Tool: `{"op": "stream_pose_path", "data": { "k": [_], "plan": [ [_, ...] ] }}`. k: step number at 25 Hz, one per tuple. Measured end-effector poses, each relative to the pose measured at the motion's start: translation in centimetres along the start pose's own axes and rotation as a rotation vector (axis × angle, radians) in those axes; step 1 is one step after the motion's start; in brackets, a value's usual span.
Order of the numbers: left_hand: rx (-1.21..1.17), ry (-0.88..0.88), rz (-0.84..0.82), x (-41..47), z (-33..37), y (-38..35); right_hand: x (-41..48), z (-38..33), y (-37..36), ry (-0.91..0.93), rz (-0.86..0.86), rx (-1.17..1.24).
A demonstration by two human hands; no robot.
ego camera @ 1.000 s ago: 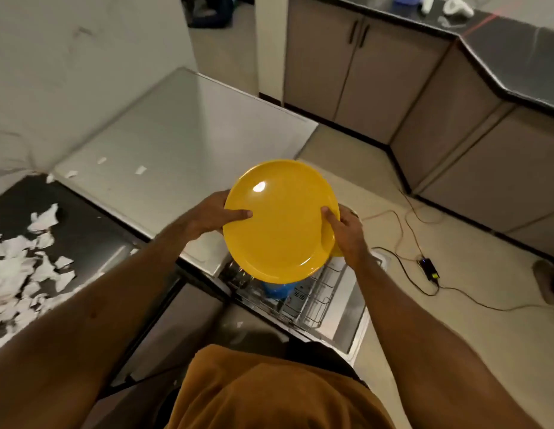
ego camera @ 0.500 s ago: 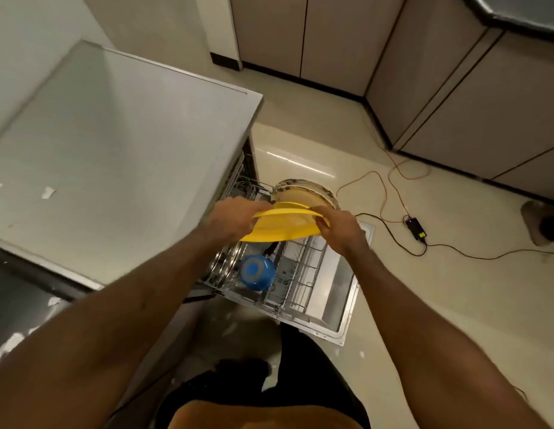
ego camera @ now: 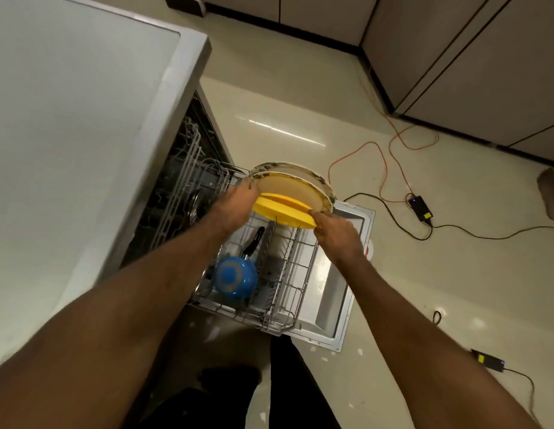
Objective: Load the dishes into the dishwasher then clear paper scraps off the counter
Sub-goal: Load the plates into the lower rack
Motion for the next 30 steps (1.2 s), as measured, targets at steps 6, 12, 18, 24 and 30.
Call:
{"op": "stream_pose_path", "data": {
  "k": [6,12,18,24,30],
  "plan": [
    [-0.051,0.008,0.042,3.7,-2.0,-5.2,2.6,1.5,-4.4,0.017,-0.047,-0.046],
    [-0.066,0.030,0.045,5.7,-3.1,-7.4,4.1,1.8,-6.7,-0.013,-0.099,-0.043],
    [-0.150,0.082,0.049,7.5,-4.3,-8.2,5.7,1.5,-7.7,-0.067,-0.135,0.012],
    [-0.189,0.076,-0.017,8.7,-5.4,-10.7,5.2,2.5,-8.6,-0.125,-0.147,0.152],
    [-0.281,0.096,-0.170,7.9,-4.7,-13.5,3.7,1.4,-10.3,-0.176,-0.130,0.039]
  ]
}}
Point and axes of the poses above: each hand's wrist, its own x-axis towards the middle knuckle, its own y-axis out of the back of the hand, z = x × y, the point moved 6 cm from there along x, towards the middle knuckle, and after that the axes turned 14 degrees about -x, right-handed, at the moved point
